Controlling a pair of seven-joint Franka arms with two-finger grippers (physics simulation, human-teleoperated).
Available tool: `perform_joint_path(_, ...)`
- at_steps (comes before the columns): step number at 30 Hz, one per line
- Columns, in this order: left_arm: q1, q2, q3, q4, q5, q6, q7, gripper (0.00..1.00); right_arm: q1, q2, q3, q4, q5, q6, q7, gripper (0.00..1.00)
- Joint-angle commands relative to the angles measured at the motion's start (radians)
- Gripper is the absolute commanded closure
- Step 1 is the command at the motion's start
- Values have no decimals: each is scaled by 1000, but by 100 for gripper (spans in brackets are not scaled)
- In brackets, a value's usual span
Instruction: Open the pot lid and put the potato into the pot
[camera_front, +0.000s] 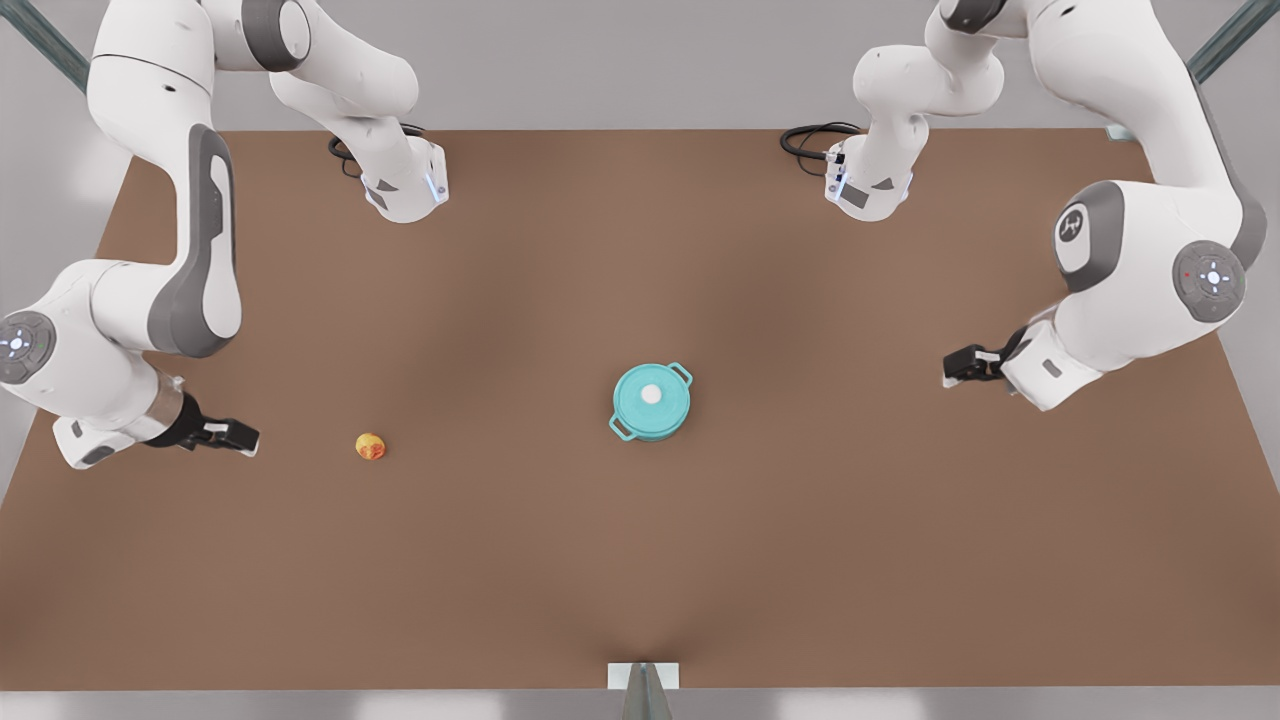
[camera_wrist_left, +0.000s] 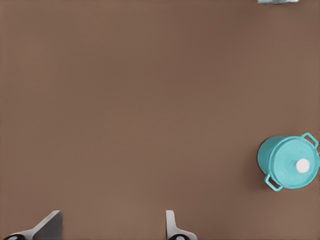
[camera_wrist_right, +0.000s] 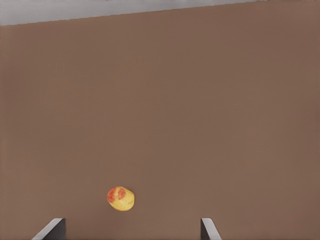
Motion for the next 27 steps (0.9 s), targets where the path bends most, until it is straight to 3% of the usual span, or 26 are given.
perform_joint_path(1, -4, -3, -4, 3, -14, 27, 63, 0, 2, 0, 4, 0, 0, 43, -4, 0)
perform_joint_path(2, -9, 9, -4, 34, -17, 47, 73, 0, 20, 3, 10, 0, -8, 43, -25, 0)
perform_joint_path(4, -22, 32, -10, 32, 20, 47, 70, 0, 33, 2, 7, 0, -69, 41, -488, 0)
perform_joint_path(5, -79, 55, -42, 35, 15, 50, 59, 0, 39, -12, 28, 2, -65, 40, -507, 0)
perform_joint_path(6, -218, 61, -58, 37, 61, 44, -107, 0, 45, -13, 135, 2, -66, -18, -507, 0)
perform_joint_path(8, -403, 156, -58, 107, 84, 64, -498, 0, 64, -16, 203, -7, -62, -22, -490, 0)
perform_joint_path(10, -493, 189, -58, 141, 86, 68, -722, 0, 165, -9, 219, -36, -80, -10, -360, 0)
perform_joint_path(12, -576, 282, -58, 141, 124, 182, -934, 0, 220, -38, 220, -182, -80, 127, -297, 0)
perform_joint_path(14, -604, 360, -56, 166, 149, 272, -997, 0, 220, -59, 222, -356, -112, 357, -304, 0)
perform_joint_path(17, -625, 488, -53, 293, 172, 317, -1041, 0, 125, -142, 208, -475, -126, 448, -441, 0)
perform_joint_path(20, -642, 523, -53, 285, 173, 315, -1079, 0, 53, -122, 205, -480, -192, 514, -487, 0)
perform_joint_path(27, -641, 572, -48, 270, 172, 389, -1081, 0, 94, -23, 203, -514, -213, 540, -481, 0)
